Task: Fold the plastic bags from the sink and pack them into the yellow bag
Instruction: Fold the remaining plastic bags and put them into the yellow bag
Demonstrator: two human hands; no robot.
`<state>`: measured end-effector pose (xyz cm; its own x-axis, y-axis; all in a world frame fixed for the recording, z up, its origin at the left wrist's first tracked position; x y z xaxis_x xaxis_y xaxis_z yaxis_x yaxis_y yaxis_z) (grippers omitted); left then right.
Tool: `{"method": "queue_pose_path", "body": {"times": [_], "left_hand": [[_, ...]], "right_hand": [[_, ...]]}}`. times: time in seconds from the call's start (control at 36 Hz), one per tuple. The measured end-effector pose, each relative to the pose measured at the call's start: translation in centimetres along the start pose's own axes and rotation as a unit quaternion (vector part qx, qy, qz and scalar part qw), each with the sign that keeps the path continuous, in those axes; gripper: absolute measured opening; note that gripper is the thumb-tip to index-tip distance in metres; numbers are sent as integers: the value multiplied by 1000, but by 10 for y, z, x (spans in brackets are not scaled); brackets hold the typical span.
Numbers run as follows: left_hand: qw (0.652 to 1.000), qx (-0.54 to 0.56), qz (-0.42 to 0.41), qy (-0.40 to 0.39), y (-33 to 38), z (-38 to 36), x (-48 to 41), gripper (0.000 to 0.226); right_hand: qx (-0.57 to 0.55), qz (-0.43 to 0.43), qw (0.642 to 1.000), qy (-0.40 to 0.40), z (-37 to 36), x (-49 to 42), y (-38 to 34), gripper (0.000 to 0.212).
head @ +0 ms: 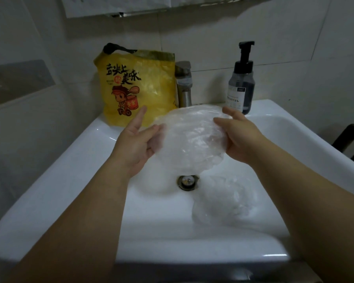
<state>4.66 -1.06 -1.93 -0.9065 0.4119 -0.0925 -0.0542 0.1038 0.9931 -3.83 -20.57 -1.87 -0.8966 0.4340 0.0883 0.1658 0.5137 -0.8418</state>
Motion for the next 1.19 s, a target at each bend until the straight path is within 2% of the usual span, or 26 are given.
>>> {"method": "queue_pose_path", "body": {"times": [0.11, 0.19, 0.28, 0.31, 0.33, 0.39, 0.42, 0.5, 0.56, 0.61, 0.72, 0.78, 0.86, 0.92, 0.94, 1.0, 1.03, 1.08, 1.14, 1.19], "left_hand": [[999, 19, 16, 27, 2, 3, -1, 30], [999, 17, 29, 24, 1, 2, 0, 32], [997, -51, 36, 41, -3, 4, -3, 28], [996, -75, 31, 45, -4, 5, -3, 23], [993, -103, 21, 47, -4, 5, -2, 21], [978, -198, -16, 55, -2, 9, -3, 34], [964, -257, -38, 61, 0, 9, -2, 42], [915, -388, -74, 86, 3, 12, -1, 49], [891, -431, -88, 109, 5, 16, -2, 42], [878, -451, -98, 126, 7, 21, -3, 29], [872, -455, -113, 143, 11, 22, -3, 12], [895, -411, -95, 149, 13, 19, -3, 12], [982, -148, -42, 106, 12, 14, -5, 12], [998, -24, -30, 53, 13, 6, -5, 9], [999, -3, -30, 40, 12, 5, -6, 9], [998, -32, -34, 49, 10, 5, -7, 8], [995, -66, -40, 65, 9, 7, -7, 10], [986, -123, -51, 96, 7, 10, -8, 13], [978, -156, -56, 128, 9, 14, -7, 15], [973, -165, -53, 156, 9, 20, -7, 12]], "right_hand": [[-37, -22, 999, -25, -5, 3, -1, 36], [-40, -14, 999, -33, -7, 1, -1, 23], [-24, -27, 998, -58, -11, 1, 1, 14], [2, -34, 997, -72, -13, 2, 2, 19], [37, -39, 995, -81, -13, 1, 4, 33], [132, -30, 987, -88, -12, 0, 5, 59], [192, -15, 977, -89, -13, 0, 5, 64], [395, 32, 914, -88, -17, -4, 5, 66], [460, 54, 883, -74, -17, -8, 5, 59], [484, 81, 869, -58, -16, -12, 2, 46], [482, 130, 866, -36, -14, -12, -7, 18], [442, 126, 888, -32, -11, -13, -10, 13], [242, 71, 967, -28, -11, -8, -11, 4], [87, 53, 994, -34, -16, -2, -11, 11], [25, 51, 998, -41, -19, 1, -11, 14], [-44, 55, 997, -40, -23, 3, -12, 15], [-42, 64, 997, -30, -23, 2, -12, 14], [86, 124, 989, 7, -18, -3, -15, 13], [241, 192, 951, 34, -15, -5, -20, 25], [284, 233, 929, 45, -12, -6, -24, 31]]}}
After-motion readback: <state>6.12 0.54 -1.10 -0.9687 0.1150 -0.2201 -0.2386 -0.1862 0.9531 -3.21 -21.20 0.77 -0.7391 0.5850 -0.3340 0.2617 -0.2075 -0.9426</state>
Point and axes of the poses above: each hand's wrist, its own x-axis away from the middle knuckle, its own z-axis out of the back of the hand, y = z × x, the point moved 6 cm from there along -x, towards the middle knuckle, and after that the axes turned 13 degrees about -x, right-handed, at the moved point
